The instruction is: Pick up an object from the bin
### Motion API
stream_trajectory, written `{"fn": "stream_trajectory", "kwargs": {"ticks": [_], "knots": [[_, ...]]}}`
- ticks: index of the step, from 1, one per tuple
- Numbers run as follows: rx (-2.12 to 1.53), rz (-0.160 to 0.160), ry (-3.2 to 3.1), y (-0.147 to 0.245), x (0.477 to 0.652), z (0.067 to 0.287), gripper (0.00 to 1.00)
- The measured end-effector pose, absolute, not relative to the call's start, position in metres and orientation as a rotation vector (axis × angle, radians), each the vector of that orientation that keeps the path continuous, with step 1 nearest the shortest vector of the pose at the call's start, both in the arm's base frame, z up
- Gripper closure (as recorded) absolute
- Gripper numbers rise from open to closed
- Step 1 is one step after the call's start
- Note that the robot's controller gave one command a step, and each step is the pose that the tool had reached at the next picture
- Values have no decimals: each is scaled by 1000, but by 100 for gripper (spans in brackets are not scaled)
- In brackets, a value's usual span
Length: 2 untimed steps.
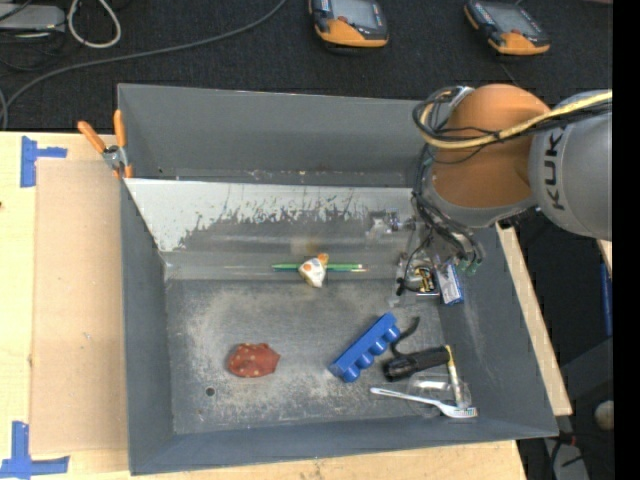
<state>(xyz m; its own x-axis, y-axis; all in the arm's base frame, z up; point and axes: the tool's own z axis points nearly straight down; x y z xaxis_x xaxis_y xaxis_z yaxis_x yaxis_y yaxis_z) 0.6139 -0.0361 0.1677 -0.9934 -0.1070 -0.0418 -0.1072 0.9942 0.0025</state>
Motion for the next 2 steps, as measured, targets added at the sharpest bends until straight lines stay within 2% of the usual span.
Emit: {"fn": "stream_trajectory", "kwargs": {"ticks": [1,2], "knots": [[-502,6,3073,-26,586,121,0],[-702,2,3030,-2,546,99,0]]}}
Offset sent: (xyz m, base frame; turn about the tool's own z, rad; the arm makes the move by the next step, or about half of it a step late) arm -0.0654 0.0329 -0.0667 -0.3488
